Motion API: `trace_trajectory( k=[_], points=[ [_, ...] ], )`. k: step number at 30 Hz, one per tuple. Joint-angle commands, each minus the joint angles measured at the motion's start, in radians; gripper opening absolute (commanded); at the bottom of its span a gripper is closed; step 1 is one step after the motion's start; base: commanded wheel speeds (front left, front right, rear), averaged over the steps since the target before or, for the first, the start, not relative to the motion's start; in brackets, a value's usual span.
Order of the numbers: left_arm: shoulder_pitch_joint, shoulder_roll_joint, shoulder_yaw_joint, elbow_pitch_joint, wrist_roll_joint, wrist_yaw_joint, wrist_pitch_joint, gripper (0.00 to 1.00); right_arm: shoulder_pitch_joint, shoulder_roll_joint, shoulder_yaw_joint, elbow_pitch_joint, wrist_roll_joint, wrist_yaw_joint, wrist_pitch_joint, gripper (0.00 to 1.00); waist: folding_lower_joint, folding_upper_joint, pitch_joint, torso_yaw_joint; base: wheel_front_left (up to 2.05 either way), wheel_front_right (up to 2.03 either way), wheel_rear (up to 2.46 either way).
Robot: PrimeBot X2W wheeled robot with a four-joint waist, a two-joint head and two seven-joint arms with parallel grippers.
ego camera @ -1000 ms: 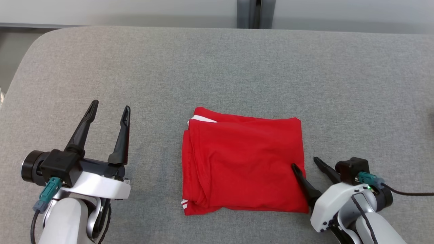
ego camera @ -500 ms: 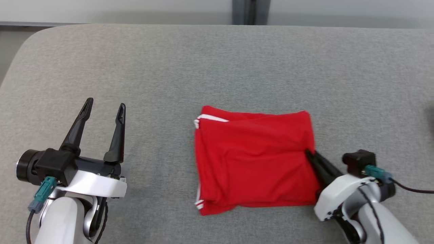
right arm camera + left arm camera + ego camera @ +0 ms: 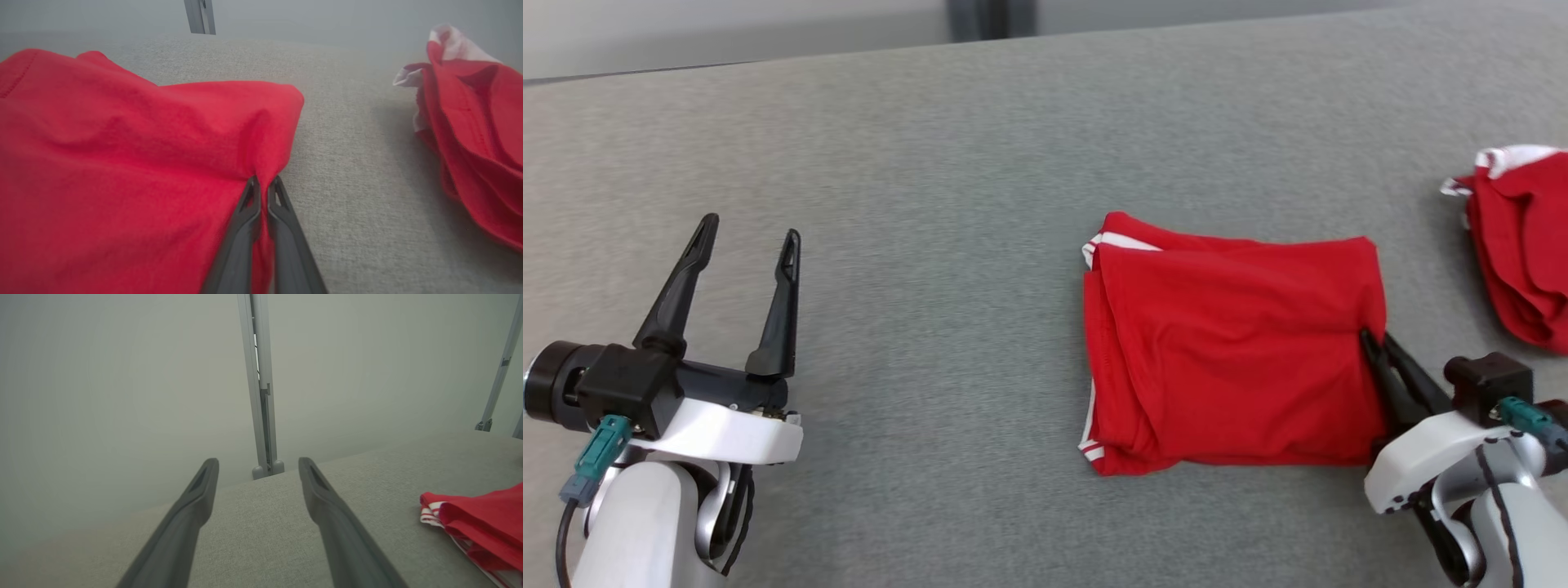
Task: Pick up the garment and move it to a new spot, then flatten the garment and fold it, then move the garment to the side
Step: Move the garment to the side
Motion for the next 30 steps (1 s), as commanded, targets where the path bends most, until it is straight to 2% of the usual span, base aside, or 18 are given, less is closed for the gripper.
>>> trace_trajectory(
  k=[1,8,14,18,21,25,30],
  points=[
    [-0.019,0.010,-0.001,-0.001,-0.005,-0.001,-0.003,1.00,0.008,-0.011,-0.017,-0.022,-0.014,0.000,-0.002,0.00,0.0000,-0.0001,0.027,-0.055,0.00,0.00,0.00],
    [-0.043,0.033,-0.017,-0.011,-0.008,-0.001,-0.003,1.00,-0.056,-0.045,-0.054,-0.124,-0.056,0.000,0.009,0.00,0.0000,-0.0001,0.068,-0.134,0.00,0.00,0.00],
    [-0.062,0.044,-0.038,-0.025,-0.001,-0.001,-0.003,1.00,-0.135,-0.112,-0.089,-0.208,-0.080,-0.001,0.035,0.00,0.0000,-0.0001,0.107,-0.163,0.00,0.00,0.00],
    [-0.085,0.059,-0.056,-0.038,-0.001,-0.001,-0.003,1.00,-0.185,-0.204,-0.115,-0.264,-0.094,0.000,0.073,0.00,0.0000,-0.0001,0.137,-0.169,0.00,0.00,0.00],
    [-0.098,0.067,-0.065,-0.043,-0.001,-0.001,-0.003,1.00,-0.216,-0.301,-0.115,-0.273,-0.102,0.000,0.108,0.00,0.0000,-0.0001,0.159,-0.172,0.00,0.00,0.00],
    [-0.115,0.071,-0.072,-0.044,-0.005,-0.001,-0.003,1.00,-0.267,-0.414,-0.100,-0.238,-0.097,-0.001,0.106,0.00,0.0000,-0.0001,0.179,-0.174,0.00,0.00,0.00],
    [-0.135,0.077,-0.089,-0.046,-0.004,-0.001,-0.003,1.00,-0.324,-0.493,-0.063,-0.134,-0.082,-0.001,0.088,0.00,0.0000,-0.0001,0.197,-0.164,0.00,0.00,0.00]
  ],
)
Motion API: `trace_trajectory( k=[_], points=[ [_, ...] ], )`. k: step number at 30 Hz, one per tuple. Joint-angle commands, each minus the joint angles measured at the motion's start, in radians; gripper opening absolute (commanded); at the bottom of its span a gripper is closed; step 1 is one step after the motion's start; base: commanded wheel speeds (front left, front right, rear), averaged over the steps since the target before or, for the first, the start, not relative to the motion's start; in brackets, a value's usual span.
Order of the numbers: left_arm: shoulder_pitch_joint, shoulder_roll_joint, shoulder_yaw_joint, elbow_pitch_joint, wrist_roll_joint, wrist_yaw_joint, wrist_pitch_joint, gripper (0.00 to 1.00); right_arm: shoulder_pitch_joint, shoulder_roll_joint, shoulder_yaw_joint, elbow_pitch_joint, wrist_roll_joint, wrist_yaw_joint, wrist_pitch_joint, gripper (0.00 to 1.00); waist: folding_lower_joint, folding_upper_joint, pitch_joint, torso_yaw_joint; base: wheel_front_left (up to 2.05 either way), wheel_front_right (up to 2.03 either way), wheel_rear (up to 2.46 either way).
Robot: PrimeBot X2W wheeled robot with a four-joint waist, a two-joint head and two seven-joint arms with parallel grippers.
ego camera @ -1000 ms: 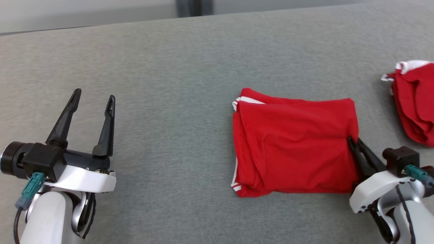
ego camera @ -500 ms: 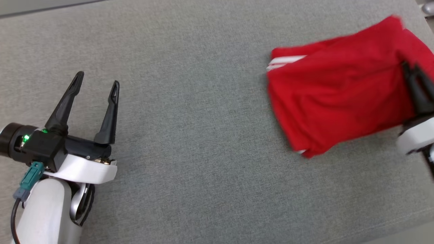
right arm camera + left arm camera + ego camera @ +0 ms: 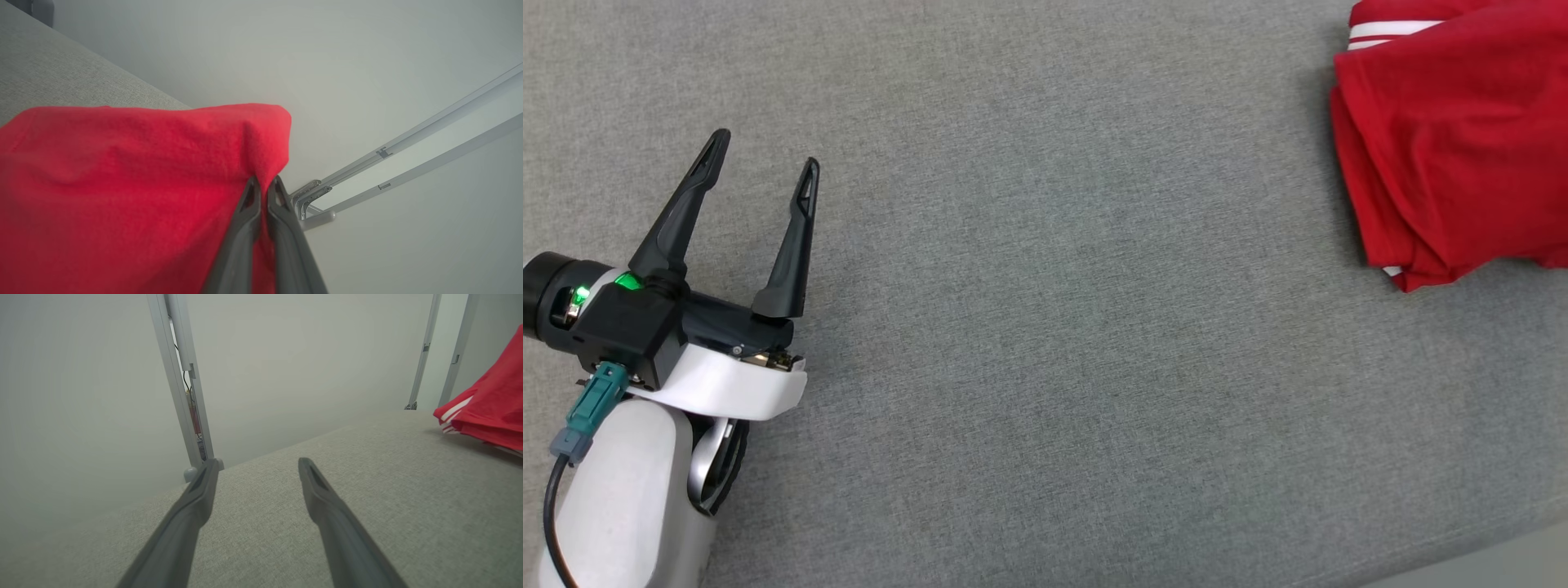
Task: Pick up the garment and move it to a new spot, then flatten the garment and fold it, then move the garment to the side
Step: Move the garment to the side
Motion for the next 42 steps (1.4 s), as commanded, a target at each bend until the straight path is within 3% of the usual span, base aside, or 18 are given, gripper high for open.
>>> trace_trajectory(
  k=[1,2,3,4,9,15,21,26,35,42],
  points=[
    [-0.015,0.003,-0.001,-0.003,-0.005,-0.001,-0.003,1.00,-0.020,-0.009,0.004,0.016,0.006,-0.001,-0.009,0.06,0.0000,0.0000,0.005,0.005,0.00,0.00,0.00],
    [-0.019,0.004,-0.002,-0.003,-0.005,-0.001,-0.003,1.00,-0.030,-0.010,0.008,0.044,0.009,-0.001,-0.009,0.35,0.0000,0.0000,0.009,0.007,0.00,0.00,0.00],
    [-0.023,0.003,-0.003,-0.004,-0.005,-0.001,-0.003,1.00,-0.040,-0.012,0.013,0.067,0.003,-0.001,-0.013,0.76,0.0000,0.0000,0.012,0.010,0.00,0.00,0.00],
    [-0.028,0.003,-0.004,-0.004,-0.005,-0.001,-0.003,1.00,-0.052,-0.009,0.011,0.094,-0.002,-0.001,-0.019,1.00,0.0000,0.0000,0.015,0.012,0.00,0.00,0.00],
    [-0.027,-0.005,-0.001,-0.015,-0.005,-0.001,-0.003,1.00,-0.072,0.048,-0.070,0.243,-0.038,-0.001,-0.045,1.00,0.0000,0.0000,0.010,0.026,0.00,0.00,0.00],
    [0.011,-0.013,0.011,-0.005,-0.006,0.003,-0.003,1.00,-0.041,0.160,-0.181,0.264,-0.015,-0.001,-0.151,1.00,0.0000,0.0000,-0.048,0.024,0.00,0.00,0.00],
    [0.052,-0.028,0.028,0.001,-0.009,0.011,-0.003,1.00,0.002,0.292,-0.250,0.133,0.062,0.000,-0.212,1.00,0.0000,0.0000,-0.118,0.036,0.00,0.00,0.00],
    [0.079,-0.042,0.037,0.004,-0.010,0.018,-0.003,1.00,0.068,0.392,-0.244,-0.006,0.143,0.000,-0.206,1.00,0.0000,0.0000,-0.164,0.074,0.00,0.00,0.00],
    [0.127,-0.066,0.056,0.017,-0.023,0.027,-0.003,1.00,0.203,0.535,-0.187,-0.177,0.122,0.000,-0.153,1.00,0.0000,0.0000,-0.240,0.155,0.00,0.00,0.00],
    [0.184,-0.076,0.064,0.037,-0.033,0.028,-0.003,1.00,0.323,0.614,-0.118,-0.222,0.084,0.000,-0.123,1.00,0.0000,0.0000,-0.319,0.197,0.00,0.00,0.00]
  ],
)
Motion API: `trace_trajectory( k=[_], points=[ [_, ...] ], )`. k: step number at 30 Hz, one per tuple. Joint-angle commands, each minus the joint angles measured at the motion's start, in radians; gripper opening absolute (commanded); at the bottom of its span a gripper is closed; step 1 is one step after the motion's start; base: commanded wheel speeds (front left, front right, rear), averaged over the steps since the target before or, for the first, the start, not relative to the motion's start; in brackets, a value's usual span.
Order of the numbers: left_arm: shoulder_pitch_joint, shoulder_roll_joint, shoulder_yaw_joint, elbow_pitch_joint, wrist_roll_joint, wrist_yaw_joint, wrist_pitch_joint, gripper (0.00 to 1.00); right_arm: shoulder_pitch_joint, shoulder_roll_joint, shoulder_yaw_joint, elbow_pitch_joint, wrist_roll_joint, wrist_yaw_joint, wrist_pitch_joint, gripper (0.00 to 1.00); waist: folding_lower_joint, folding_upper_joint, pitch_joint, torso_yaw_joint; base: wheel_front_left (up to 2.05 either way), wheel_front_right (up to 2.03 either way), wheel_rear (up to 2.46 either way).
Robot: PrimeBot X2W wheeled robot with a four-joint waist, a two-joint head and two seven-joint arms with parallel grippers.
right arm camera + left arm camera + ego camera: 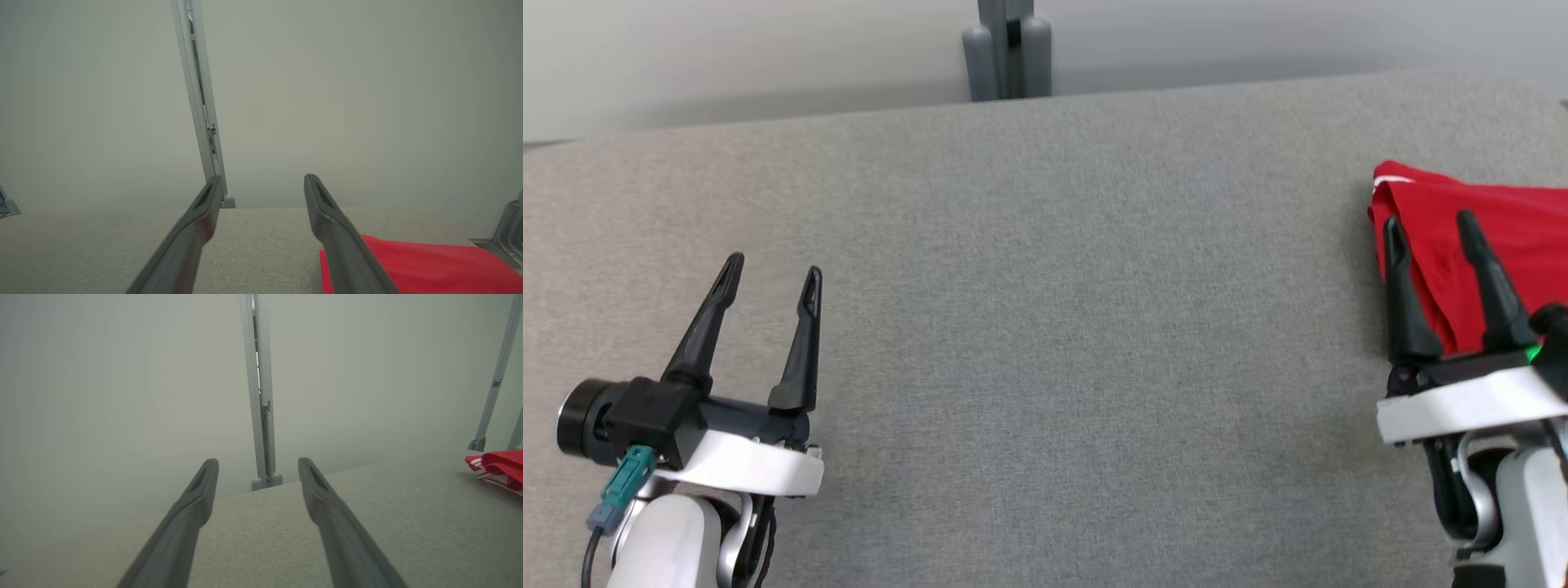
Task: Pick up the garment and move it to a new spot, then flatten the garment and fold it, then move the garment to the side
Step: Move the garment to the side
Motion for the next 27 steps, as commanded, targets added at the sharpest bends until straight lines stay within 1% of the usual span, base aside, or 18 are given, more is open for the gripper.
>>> trace_trajectory(
  k=[1,10,20,27],
  points=[
    [0.013,0.008,0.006,0.007,-0.004,0.003,-0.003,1.00,0.023,0.004,0.001,-0.003,-0.008,0.000,0.000,1.00,0.0000,-0.0001,-0.036,0.022,0.00,0.00,0.00],
    [0.078,0.008,-0.003,0.033,-0.021,-0.001,0.000,1.00,0.142,0.032,0.020,0.004,-0.054,0.000,-0.005,1.00,0.0000,-0.0001,-0.122,0.020,0.00,0.00,0.00],
    [0.151,0.010,0.006,0.026,-0.029,0.034,0.011,1.00,0.246,0.036,0.012,-0.037,-0.049,0.000,0.025,1.00,0.0000,-0.0001,-0.181,0.009,0.00,0.00,0.00],
    [0.189,0.015,0.013,0.018,-0.038,0.053,0.029,1.00,0.271,0.036,0.018,-0.056,-0.027,0.000,0.035,1.00,0.0000,-0.0001,-0.198,0.006,0.00,0.00,0.00]
  ],
)
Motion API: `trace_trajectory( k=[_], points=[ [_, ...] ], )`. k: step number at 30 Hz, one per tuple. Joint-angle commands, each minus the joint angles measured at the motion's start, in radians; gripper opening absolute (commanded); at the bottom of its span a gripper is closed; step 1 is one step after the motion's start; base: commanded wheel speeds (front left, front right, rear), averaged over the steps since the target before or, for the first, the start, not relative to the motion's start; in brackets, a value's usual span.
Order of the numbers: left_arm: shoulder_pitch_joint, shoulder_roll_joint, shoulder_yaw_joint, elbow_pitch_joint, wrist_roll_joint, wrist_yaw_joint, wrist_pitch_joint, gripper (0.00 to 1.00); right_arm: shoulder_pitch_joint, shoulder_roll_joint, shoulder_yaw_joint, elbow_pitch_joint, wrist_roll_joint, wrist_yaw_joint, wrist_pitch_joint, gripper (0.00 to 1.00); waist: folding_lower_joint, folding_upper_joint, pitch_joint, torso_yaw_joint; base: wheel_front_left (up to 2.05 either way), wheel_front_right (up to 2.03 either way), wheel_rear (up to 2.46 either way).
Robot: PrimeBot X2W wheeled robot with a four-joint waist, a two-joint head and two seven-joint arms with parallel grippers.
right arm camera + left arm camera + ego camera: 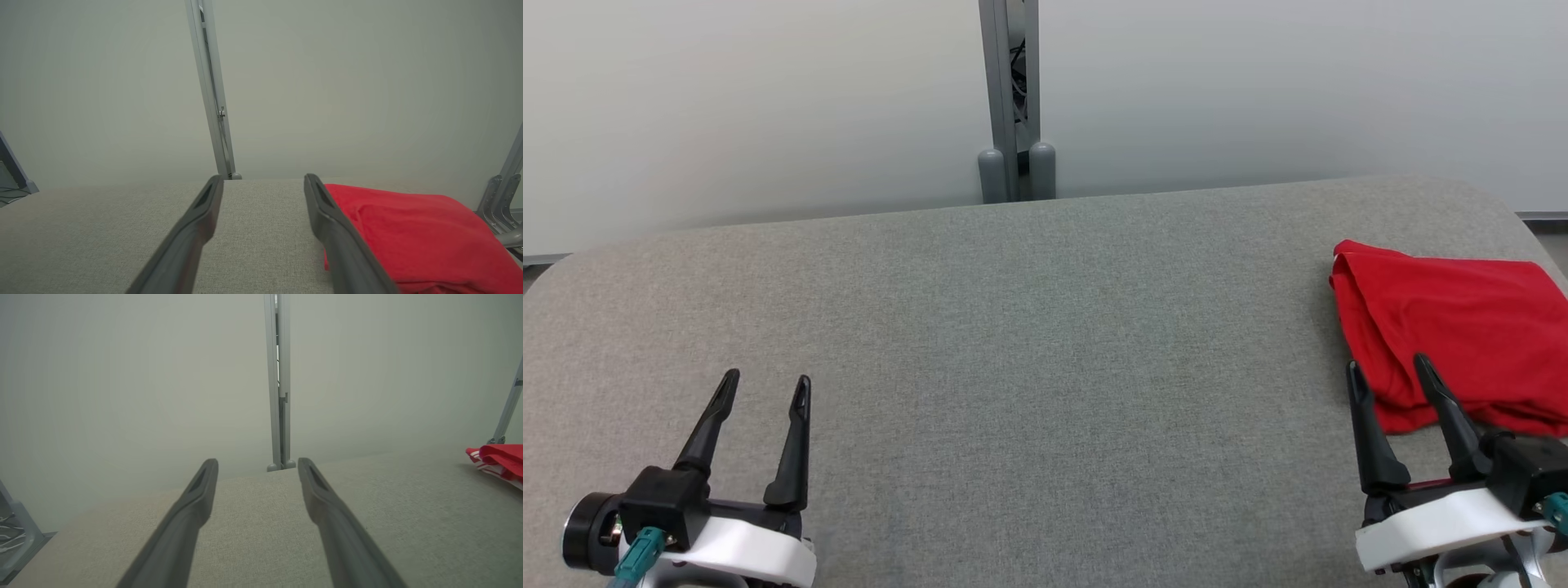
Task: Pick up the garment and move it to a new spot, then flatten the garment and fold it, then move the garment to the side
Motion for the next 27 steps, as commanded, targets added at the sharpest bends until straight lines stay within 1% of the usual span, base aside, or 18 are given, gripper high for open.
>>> trace_trajectory(
  k=[1,27],
  points=[
    [0.003,0.006,0.003,-0.006,-0.008,0.005,0.004,1.00,0.005,-0.003,-0.004,-0.006,0.006,0.000,0.003,1.00,0.0000,-0.0001,-0.001,0.001,0.00,0.00,0.00],
    [0.005,0.017,-0.013,-0.012,-0.027,0.027,0.031,1.00,0.000,-0.003,-0.003,-0.008,0.029,0.000,-0.008,1.00,0.0000,-0.0001,0.009,0.009,0.00,0.00,0.00]
  ],
)
